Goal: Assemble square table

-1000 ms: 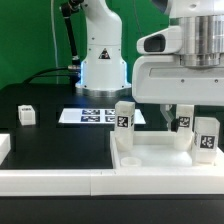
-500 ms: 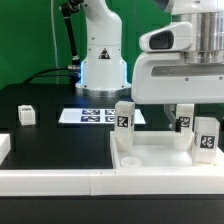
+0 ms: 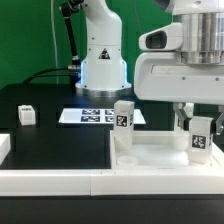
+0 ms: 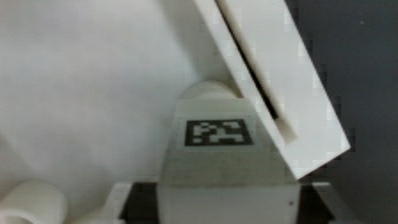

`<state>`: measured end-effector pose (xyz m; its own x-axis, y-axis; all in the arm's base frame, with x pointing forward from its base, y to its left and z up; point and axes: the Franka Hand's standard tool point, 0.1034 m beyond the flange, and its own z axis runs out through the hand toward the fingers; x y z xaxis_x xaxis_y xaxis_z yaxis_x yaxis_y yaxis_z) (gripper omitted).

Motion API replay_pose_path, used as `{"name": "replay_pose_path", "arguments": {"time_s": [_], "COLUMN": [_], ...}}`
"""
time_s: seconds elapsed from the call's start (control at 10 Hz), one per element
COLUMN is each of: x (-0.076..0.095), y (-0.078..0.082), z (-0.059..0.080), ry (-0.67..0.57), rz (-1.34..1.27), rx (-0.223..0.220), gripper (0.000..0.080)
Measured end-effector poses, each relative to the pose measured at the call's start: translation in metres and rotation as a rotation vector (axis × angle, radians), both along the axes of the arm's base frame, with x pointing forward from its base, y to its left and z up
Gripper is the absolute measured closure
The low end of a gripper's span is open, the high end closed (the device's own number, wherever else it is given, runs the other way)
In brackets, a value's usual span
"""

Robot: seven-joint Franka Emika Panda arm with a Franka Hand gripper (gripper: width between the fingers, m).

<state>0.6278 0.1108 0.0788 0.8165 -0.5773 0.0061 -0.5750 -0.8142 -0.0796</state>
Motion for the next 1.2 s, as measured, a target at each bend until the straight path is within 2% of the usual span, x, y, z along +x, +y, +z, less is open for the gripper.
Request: {"name": "replay_pose_path", "arguments": {"time_s": [0.1, 0.3, 0.7, 0.9, 1.0, 1.1, 1.2], "x": [0.0006, -0.0014, -0.0017, -0.0015, -0.0023, -0.0068, -0.0038], "y": [0.0023, 0.0026, 0.0063, 0.0063, 0.005, 0.0005, -0.0006], "z": [0.0004, -0.002, -0.0034, -0.0033, -0.0033, -0.0028, 0.0004], "ry": [0.004, 0.033, 0.062, 0.069, 0.063, 0.082, 0.065], "rz": [-0.128, -0.455, -0.907, -0.962, -0.878, -0.72, -0.559], "rx": [0.018, 0.087, 0.167, 0.171, 0.161, 0.127, 0.088], "gripper": [0.0511, 0.0511, 0.0509, 0.0509, 0.0509, 0.034, 0.034]}}
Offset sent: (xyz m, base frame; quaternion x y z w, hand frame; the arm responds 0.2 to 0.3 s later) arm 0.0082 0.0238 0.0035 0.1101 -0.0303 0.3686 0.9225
